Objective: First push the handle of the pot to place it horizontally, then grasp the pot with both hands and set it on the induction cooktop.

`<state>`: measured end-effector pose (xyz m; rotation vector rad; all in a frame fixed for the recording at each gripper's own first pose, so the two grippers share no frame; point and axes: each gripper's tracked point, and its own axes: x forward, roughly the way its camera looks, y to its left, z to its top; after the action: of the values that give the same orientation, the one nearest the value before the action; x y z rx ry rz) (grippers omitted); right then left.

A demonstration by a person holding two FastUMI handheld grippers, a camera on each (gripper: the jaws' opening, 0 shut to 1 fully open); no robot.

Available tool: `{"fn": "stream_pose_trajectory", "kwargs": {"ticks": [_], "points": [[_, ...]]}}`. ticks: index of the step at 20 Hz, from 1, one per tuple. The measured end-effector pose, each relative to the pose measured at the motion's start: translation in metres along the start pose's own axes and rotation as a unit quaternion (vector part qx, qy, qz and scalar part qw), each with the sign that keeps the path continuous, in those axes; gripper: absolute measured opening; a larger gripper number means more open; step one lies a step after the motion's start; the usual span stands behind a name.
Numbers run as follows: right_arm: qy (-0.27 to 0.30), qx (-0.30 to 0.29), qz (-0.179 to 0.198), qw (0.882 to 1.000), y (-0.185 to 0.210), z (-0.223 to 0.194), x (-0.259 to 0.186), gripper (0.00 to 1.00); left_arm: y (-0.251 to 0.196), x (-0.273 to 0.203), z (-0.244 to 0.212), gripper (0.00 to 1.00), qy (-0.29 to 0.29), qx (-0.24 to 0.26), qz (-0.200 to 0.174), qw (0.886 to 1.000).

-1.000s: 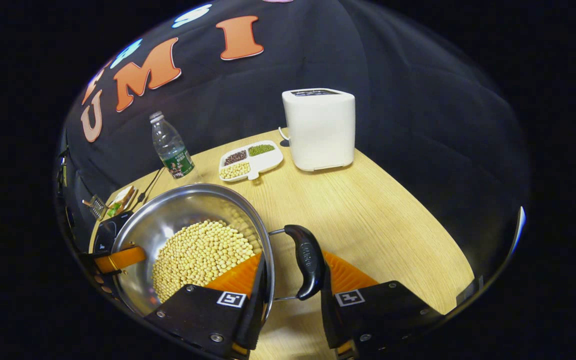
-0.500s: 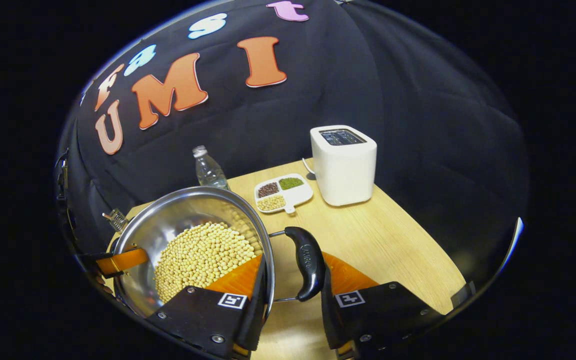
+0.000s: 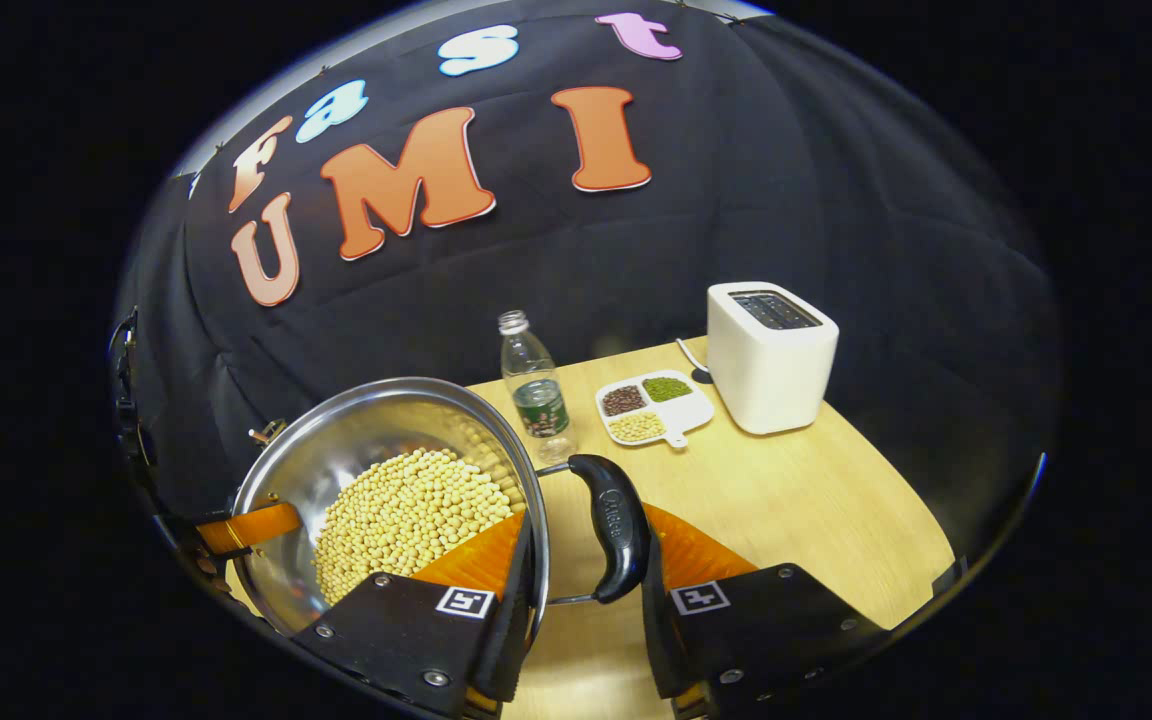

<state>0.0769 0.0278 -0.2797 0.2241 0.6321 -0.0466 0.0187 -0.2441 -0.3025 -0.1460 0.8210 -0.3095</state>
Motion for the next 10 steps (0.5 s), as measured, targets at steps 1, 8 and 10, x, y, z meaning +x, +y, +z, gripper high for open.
{"fn": "stream_pose_trajectory", "kwargs": {"ticks": [1,8,10], "points": [[0.001,-0.004,0.005,1.000,0.012,-0.001,-0.001,0.50,0.007,-0.002,0.004,0.61,-0.002,-0.002,0.004,1.000],[0.012,-0.015,0.032,0.999,0.074,-0.012,0.008,0.50,0.070,-0.021,0.006,0.67,0.002,-0.027,0.028,0.999],[0.014,-0.018,0.038,0.999,0.090,-0.017,0.011,0.50,0.083,-0.027,0.009,0.67,0.001,-0.029,0.035,0.999]]}}
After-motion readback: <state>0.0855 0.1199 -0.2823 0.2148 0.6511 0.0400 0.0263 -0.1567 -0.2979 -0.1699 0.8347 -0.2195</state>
